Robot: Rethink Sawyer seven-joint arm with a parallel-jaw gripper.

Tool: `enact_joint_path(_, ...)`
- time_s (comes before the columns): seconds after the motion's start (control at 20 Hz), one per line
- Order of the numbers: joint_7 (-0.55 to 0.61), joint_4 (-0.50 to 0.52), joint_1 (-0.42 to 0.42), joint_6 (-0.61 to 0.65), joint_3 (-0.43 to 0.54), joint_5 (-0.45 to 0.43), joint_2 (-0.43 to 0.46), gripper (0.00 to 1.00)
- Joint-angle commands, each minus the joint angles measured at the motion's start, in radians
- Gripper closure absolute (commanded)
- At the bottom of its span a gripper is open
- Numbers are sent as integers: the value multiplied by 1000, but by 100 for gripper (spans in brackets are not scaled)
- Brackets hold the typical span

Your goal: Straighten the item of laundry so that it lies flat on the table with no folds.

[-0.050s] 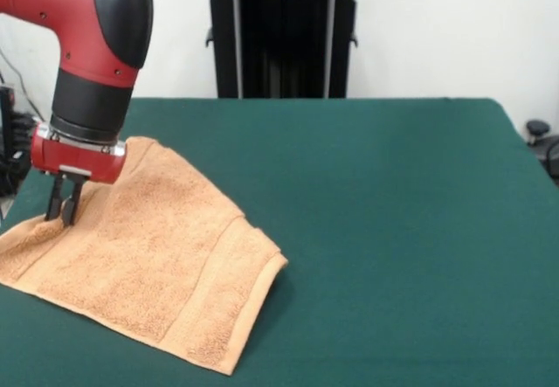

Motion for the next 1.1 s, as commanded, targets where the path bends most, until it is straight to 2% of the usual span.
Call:
enact_joint_path(0.05,93,-47,46,-10,38,-21,36,100)
enact_joint_path(0.6,93,-193,27,-109,138,-34,213,100)
enact_joint_path(0.75,127,-216,52,-181,108,2,258,100)
enact_joint_path(0.95,145,-226,84,-227,68,42,282,100)
enact_joint_path(1.1,149,-215,73,-218,90,26,269,100)
